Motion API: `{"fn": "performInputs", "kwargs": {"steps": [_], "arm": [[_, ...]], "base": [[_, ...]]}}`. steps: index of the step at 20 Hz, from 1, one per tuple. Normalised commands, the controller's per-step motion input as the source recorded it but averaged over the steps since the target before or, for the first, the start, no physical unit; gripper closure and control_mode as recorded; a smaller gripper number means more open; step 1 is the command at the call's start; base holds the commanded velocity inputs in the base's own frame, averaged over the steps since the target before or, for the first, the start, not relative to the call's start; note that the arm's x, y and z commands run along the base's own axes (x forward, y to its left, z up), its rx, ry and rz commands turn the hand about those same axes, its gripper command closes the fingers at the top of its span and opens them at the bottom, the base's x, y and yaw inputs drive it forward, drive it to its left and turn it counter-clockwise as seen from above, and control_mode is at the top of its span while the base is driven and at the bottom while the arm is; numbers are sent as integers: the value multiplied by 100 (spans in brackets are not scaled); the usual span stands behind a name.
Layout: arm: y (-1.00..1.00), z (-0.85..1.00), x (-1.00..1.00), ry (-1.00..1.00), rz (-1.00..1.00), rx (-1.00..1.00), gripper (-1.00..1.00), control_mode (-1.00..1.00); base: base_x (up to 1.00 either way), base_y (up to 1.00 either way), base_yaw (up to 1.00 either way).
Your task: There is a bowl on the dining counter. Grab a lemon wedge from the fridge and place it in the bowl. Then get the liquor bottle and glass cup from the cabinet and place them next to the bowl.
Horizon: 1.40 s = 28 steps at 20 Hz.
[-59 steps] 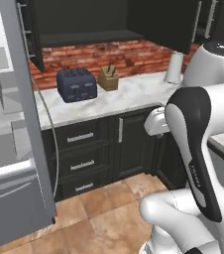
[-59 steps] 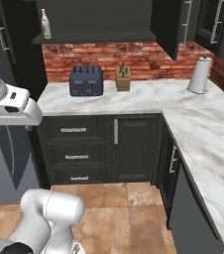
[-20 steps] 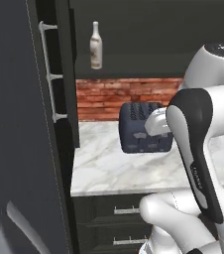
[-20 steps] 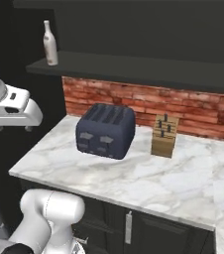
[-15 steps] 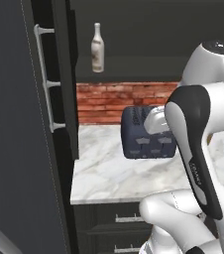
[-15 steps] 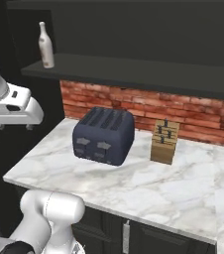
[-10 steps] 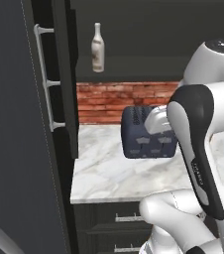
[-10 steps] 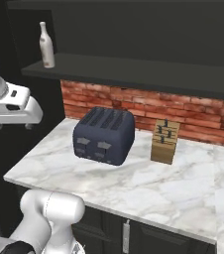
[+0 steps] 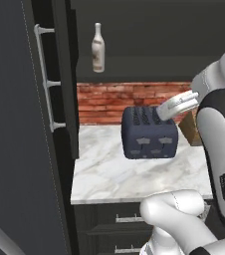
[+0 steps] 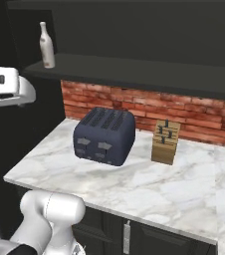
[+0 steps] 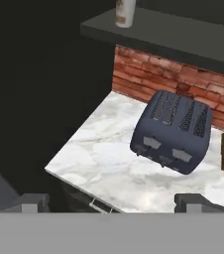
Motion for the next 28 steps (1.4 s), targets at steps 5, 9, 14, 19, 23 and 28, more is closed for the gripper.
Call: {"fn": "performInputs", "kwargs": {"steps": [5, 9, 14, 19, 23, 28], "arm": [[0, 60, 54, -20, 6, 4, -100, -100], [1, 34, 80, -9, 0, 2, -100, -100], [5, 4, 81, -4, 0, 0, -100, -100], [10, 0, 67, -7, 0, 5, -100, -100], [37, 0, 47, -8, 0, 7, -100, -100], [36, 4, 52, -3, 0, 8, -100, -100]], "base": [[0, 0, 0], [0, 0, 0], [0, 0, 0], [0, 0, 0], [0, 0, 0], [0, 0, 0]]}}
